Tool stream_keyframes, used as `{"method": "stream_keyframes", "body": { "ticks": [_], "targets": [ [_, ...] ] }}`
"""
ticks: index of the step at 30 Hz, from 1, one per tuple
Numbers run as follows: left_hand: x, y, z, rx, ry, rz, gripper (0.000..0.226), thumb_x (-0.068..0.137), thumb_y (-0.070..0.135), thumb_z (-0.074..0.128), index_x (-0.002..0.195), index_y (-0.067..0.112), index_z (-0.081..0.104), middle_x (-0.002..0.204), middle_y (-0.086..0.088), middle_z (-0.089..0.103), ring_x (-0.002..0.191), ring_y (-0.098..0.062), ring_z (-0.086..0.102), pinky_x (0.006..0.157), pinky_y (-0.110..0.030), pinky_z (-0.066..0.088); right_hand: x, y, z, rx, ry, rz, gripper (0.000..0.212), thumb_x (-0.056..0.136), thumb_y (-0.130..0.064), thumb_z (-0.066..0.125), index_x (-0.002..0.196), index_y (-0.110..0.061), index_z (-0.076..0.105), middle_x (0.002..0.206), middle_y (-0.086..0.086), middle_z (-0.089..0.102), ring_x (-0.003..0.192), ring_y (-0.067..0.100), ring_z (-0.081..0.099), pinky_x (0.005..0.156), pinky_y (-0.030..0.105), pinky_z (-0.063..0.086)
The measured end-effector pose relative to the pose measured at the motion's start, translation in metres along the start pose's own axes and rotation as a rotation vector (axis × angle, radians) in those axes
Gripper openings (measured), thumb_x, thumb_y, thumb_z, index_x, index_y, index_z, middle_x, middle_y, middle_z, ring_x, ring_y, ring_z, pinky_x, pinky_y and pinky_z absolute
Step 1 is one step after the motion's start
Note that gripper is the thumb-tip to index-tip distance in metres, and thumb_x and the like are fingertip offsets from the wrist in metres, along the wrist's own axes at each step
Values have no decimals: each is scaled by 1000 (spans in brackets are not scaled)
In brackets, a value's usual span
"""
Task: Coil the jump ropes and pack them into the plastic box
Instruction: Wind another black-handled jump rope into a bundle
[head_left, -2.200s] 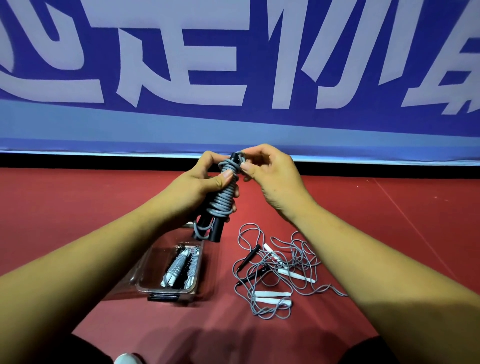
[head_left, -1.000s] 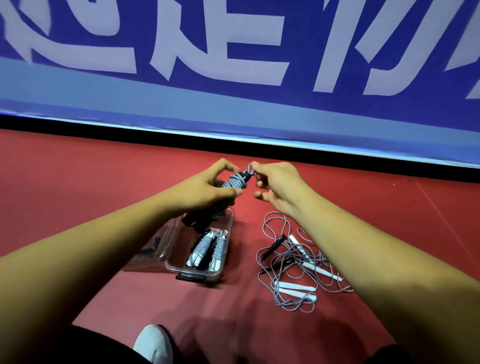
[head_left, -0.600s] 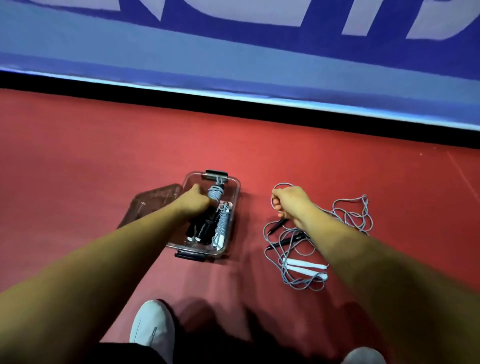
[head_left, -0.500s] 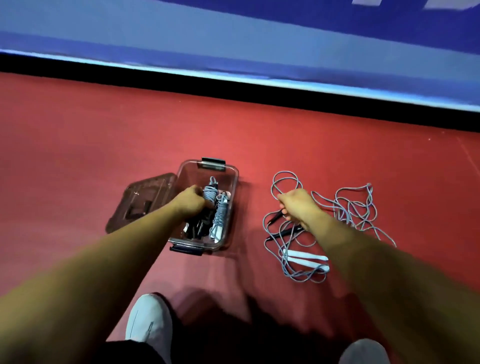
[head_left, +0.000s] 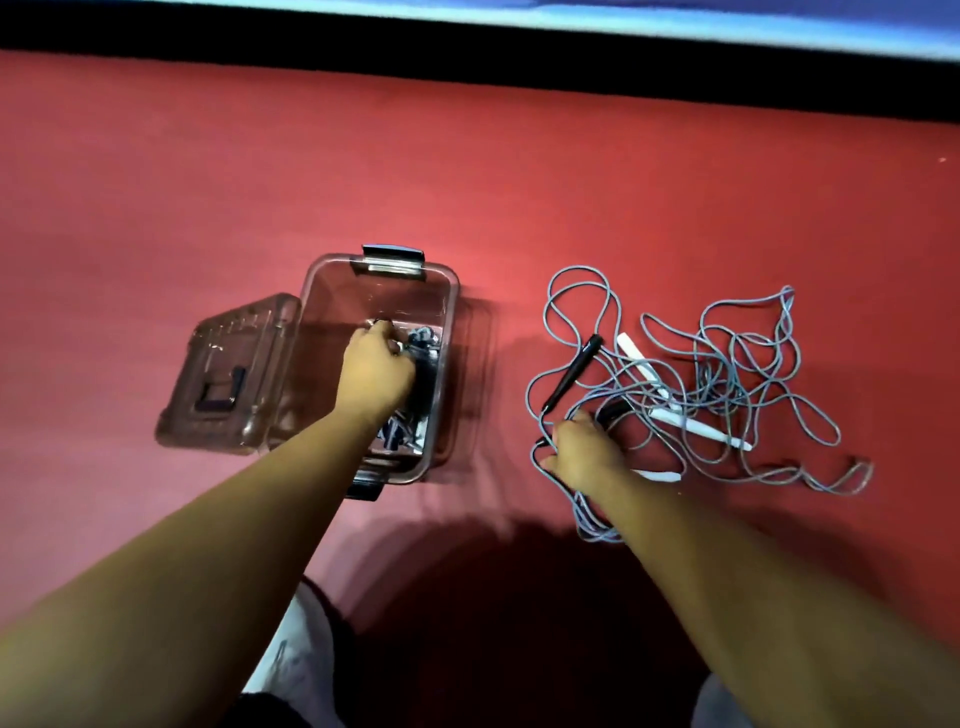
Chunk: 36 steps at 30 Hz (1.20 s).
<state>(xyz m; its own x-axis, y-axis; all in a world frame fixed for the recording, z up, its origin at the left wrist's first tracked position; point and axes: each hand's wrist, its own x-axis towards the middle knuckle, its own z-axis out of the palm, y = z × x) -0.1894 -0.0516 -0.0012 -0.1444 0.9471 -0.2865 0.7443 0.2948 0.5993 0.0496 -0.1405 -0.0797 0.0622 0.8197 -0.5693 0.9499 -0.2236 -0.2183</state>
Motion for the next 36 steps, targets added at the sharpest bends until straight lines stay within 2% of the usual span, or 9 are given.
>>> {"method": "stream_keyframes", "body": {
  "ticks": [5,8,13,16,18,20,24,29,36],
  "targets": [
    [-11,24,-14,-81,52,97,16,88,3,50,90,15,61,100,-9,54,85,-19,51,78,-21,34,-14,-1,-7,51,84,14,18,86,-16,57,97,-16,70,109,13,60,103,31,58,91,38,48],
    [-22,42,-24,-118,43,149,15,88,3,51,89,15,61,92,-5,56,81,-19,52,76,-27,40,-17,-1,-43,426,84,-7,15,80,-5,62,68,-14,64,72,8,63,73,26,61,76,40,54],
    [-47,87,-42,-139,-390,419,41,82,-12,58,114,14,60,100,0,62,91,-17,55,75,-14,43,-66,-12,-151,761,-111,-125,19,88,5,56,75,-9,59,53,4,47,36,9,43,36,16,31],
    [-72,124,-65,104,-594,649,66,82,2,74,141,9,46,131,3,49,122,-7,43,100,-10,29,-109,-24,-211,872,-173,-245,6,89,-2,61,89,-7,65,54,2,46,42,10,37,42,19,29],
    [-86,147,-82,112,-632,675,50,86,6,73,132,10,54,123,5,56,114,-5,50,100,-17,33,-138,-32,-247,980,-157,-314,10,91,0,57,91,-4,66,56,4,45,44,11,35,44,20,29],
    [-102,166,-102,-24,-658,631,11,93,3,63,100,10,60,95,-4,67,87,-9,63,87,-26,45,-166,-38,-277,1024,-94,-382,12,92,0,56,90,-2,67,58,4,45,45,11,34,47,22,28],
    [-140,198,-149,-334,-665,477,20,101,13,53,81,12,48,61,-5,45,47,-16,51,48,-23,45,-206,-39,-311,998,100,-464,12,90,-4,59,83,-5,69,54,0,45,47,14,34,50,23,27],
    [-181,228,-196,-679,-686,446,32,101,20,48,71,23,38,58,4,22,47,-9,15,43,-21,12,-226,-26,-296,896,105,-537,10,90,-5,63,80,-3,63,65,10,56,55,16,53,57,24,48],
    [-189,224,-215,-1127,-635,319,27,102,21,39,75,21,38,46,11,21,36,-1,17,32,-14,16,-223,-26,-274,525,208,-552,8,93,-9,61,86,-14,61,82,0,66,75,8,59,78,19,46]
  ]
}}
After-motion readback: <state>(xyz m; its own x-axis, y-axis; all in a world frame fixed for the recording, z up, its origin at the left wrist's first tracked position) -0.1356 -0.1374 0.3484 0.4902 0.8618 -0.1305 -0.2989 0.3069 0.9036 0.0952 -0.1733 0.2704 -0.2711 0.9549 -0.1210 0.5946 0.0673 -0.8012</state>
